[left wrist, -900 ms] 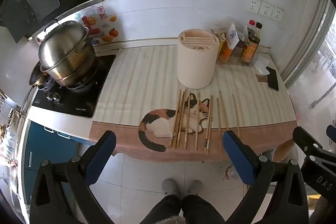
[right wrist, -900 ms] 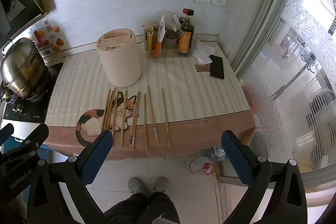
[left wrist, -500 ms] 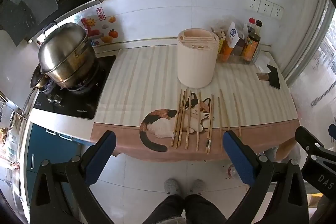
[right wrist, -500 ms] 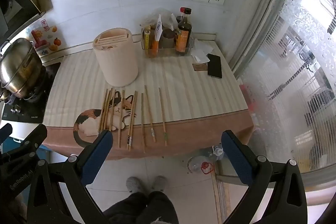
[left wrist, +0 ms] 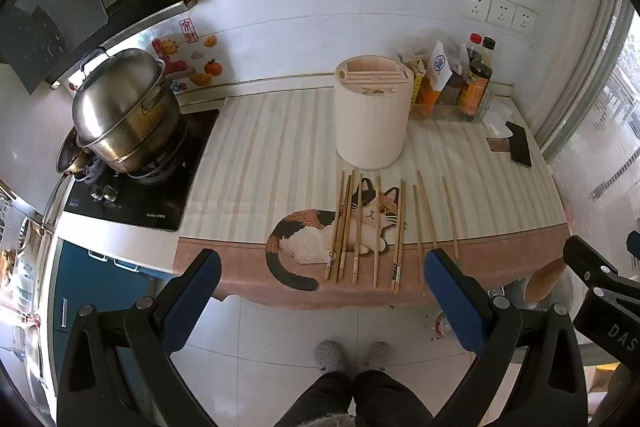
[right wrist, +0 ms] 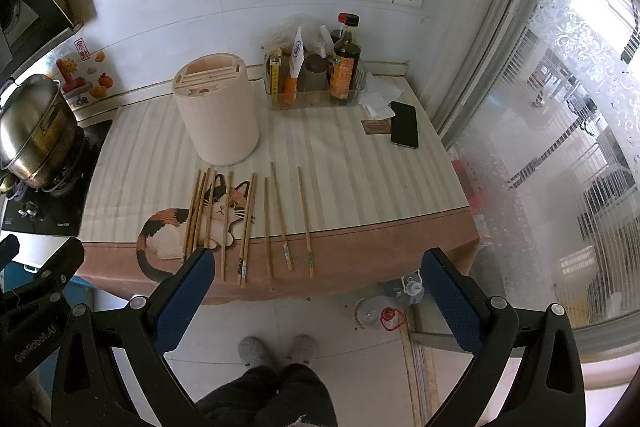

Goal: Organize utensils

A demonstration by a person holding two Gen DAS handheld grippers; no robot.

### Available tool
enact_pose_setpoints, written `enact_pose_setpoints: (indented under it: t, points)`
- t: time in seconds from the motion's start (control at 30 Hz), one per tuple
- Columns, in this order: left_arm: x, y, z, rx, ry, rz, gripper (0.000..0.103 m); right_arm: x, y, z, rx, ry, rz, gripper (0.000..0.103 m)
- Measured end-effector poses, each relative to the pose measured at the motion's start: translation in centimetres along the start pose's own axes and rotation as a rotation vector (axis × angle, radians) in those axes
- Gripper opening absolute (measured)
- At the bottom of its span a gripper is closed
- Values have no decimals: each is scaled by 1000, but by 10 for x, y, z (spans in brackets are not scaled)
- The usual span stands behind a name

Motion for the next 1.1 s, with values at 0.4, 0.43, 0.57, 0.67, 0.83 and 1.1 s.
enact_pose_setpoints:
  t: [0.4, 0.43, 0.57, 0.67, 0.83, 1.1]
  points:
    - [-3, 1, -2, -4, -1, 2, 103, -1, 4, -1, 1, 4, -6, 103]
    - [-3, 1, -2, -3, 0, 3, 103, -1, 5, -1, 2, 6, -7, 103]
    - [-3, 4, -1, 0, 2, 4, 103, -1, 6, 2, 5, 13, -8, 103]
    - [-3, 5, -1, 1, 3, 4, 103, -2, 7, 3, 6, 16, -9, 103]
    - [-3, 9, -1, 6, 7, 0, 103, -1, 9, 4, 6, 23, -11, 103]
    - [-2, 11, -1, 7, 10, -2, 103, -1, 11, 6, 5, 28, -12, 103]
Point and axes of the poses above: each gripper's, at about its wrist camera, not at the fingertips, and y roughly against the way its jaws point, z to its left, x to its underside, the point moved 10 cm from there along -y, roughly the way its jaws point, and after that the axes turned 13 degrees about y, right-handed, at the moved point
